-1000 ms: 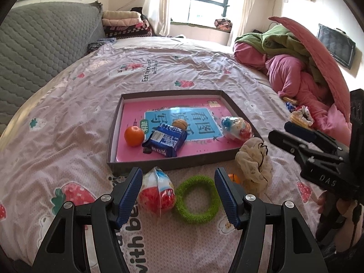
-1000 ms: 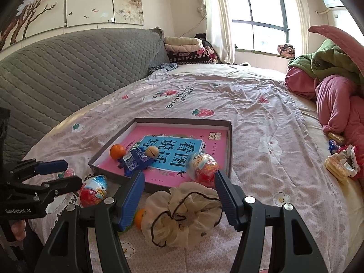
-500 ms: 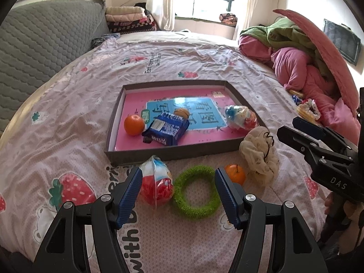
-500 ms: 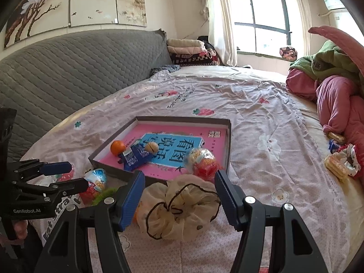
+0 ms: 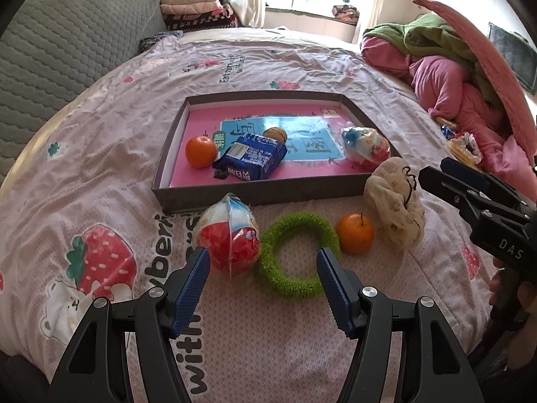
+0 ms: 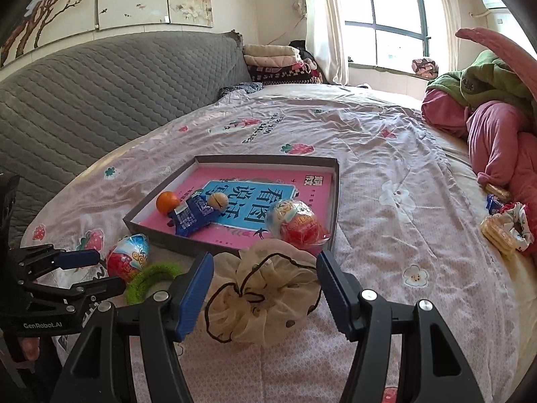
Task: Organize objects
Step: 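Move left tool toward the green fuzzy ring while right tool approaches the cream cloth toy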
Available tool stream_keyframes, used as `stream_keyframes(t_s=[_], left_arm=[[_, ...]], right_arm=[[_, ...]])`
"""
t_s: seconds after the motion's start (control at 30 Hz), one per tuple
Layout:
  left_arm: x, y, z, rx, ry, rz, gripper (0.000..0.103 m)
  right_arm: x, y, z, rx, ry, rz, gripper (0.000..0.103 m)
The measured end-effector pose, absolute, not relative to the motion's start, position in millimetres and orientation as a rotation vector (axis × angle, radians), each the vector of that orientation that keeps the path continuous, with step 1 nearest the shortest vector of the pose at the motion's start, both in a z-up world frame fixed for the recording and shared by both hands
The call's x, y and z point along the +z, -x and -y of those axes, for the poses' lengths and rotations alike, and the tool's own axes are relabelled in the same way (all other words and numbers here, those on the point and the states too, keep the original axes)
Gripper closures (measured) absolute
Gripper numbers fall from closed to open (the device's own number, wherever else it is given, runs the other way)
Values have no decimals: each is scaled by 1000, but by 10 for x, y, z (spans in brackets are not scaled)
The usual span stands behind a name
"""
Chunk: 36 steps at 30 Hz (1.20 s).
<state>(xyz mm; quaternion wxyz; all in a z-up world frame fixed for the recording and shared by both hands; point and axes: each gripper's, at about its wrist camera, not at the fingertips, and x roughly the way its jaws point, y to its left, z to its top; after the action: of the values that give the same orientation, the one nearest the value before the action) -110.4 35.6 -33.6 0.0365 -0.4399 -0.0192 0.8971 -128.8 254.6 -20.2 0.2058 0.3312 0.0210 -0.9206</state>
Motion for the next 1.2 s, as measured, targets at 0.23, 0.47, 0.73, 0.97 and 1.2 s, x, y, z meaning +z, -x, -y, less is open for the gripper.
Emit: stream_keyframes(t_s=[0.23,0.47,0.73,0.97,1.2], left_arm=[[-477,1140,-382,2763,1414,74,36],[-630,1167,-418,2761,1478,70,36],[-721,1196,-394,2766,1501,102,36],[-828,1227,-360,2754,1538,151,35],[-899,1254,-310,2745,1543,222,36]], right_arm=[[-284,1324,-2532,-2550,-984,-66,40],[-393,1379,-2548,-2543,-1042,-40,40],[-571,1467,-2550,-2525,-1116,-16,40],[-723,1572,-2570,-2495,-1154,43,40],[-822,1654,-2672,-2433,-1163,189,53]])
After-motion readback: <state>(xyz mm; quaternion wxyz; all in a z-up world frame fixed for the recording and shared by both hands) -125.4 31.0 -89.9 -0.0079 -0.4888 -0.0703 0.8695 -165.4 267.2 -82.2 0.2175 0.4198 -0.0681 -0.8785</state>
